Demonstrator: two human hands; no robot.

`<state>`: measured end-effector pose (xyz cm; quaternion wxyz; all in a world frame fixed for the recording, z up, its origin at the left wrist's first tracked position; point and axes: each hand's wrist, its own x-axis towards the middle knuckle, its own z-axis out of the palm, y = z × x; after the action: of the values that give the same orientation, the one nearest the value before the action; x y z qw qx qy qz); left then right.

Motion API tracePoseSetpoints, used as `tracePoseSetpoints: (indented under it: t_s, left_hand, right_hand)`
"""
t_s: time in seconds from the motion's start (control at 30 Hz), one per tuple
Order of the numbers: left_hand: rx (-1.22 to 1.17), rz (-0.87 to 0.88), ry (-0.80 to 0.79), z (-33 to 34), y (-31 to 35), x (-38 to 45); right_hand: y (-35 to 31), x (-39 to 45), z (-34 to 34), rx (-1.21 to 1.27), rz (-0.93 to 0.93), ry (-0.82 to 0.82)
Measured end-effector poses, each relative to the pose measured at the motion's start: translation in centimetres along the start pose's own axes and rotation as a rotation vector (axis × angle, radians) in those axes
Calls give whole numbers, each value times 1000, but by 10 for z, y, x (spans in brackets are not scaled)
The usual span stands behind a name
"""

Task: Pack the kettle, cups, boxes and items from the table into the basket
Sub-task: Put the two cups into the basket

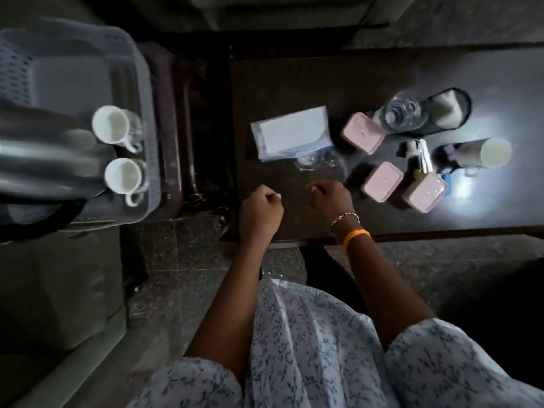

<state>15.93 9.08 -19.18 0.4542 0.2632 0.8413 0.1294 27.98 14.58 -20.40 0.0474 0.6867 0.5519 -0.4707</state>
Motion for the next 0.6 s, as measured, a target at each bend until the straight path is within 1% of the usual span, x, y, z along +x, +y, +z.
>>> tracePoseSetpoints:
  t_s: [0.17,0.27,0.43,0.5,0.6]
  left_hand:
    - [84,28,-171,70,38,1]
    - [107,47,-257,111,62,8]
    - [103,21,-390,170,93,27]
    - [108,-1,-398,186,100,41]
    - [149,-18,-395,199,107,56]
  right_hand:
    - [81,20,-55,65,154,106]
    - [125,33,-79,195,308,192]
    - [189,50,-108,350,607,410]
    - [211,58,-113,402,684,429]
    - [229,74,-116,603,697,357]
